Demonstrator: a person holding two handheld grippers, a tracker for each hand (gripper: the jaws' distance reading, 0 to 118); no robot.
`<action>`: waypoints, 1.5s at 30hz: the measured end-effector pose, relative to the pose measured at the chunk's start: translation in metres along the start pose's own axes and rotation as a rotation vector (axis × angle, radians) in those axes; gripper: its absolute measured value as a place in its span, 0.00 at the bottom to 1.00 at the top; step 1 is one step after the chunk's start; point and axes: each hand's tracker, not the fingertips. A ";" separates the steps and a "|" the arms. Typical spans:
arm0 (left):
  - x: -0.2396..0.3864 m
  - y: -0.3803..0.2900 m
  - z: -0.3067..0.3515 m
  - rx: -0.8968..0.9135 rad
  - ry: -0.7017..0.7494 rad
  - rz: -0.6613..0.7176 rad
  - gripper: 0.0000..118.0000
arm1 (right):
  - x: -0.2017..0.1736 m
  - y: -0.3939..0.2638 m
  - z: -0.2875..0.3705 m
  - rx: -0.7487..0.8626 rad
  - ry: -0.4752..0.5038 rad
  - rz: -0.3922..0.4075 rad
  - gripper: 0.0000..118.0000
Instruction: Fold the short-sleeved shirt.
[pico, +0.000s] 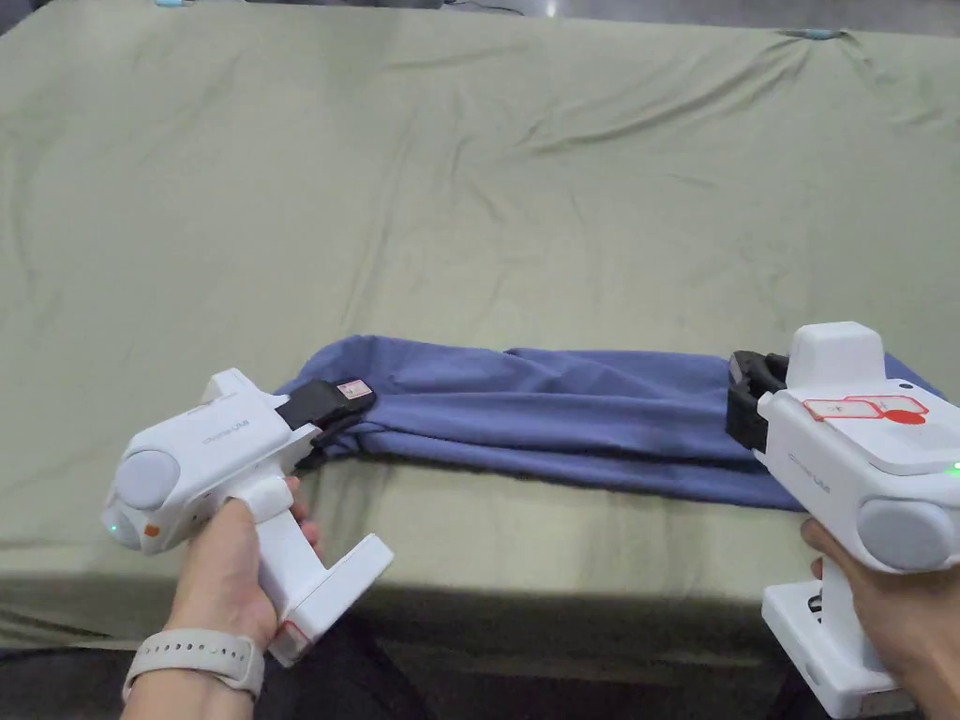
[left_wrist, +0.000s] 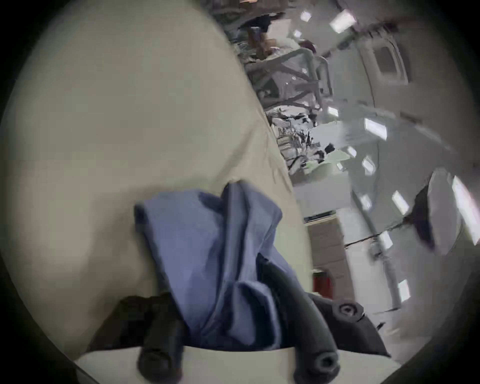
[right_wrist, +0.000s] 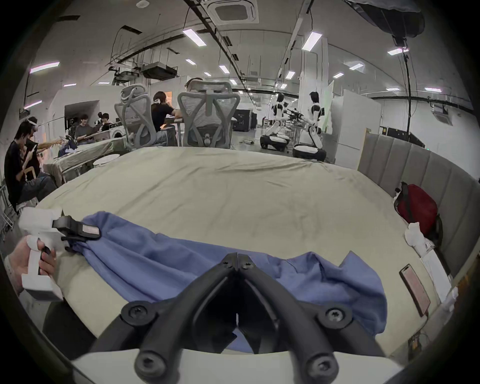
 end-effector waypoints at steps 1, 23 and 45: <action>0.003 0.003 0.011 0.045 0.025 -0.053 0.08 | 0.000 -0.001 -0.001 -0.006 -0.002 0.004 0.00; 0.164 -0.185 -0.070 -0.091 0.331 -1.539 0.07 | 0.052 -0.021 0.023 0.004 -0.002 -0.041 0.00; 0.138 -0.131 -0.061 -0.227 0.075 -0.606 0.00 | 0.058 -0.035 0.029 0.015 0.051 -0.127 0.00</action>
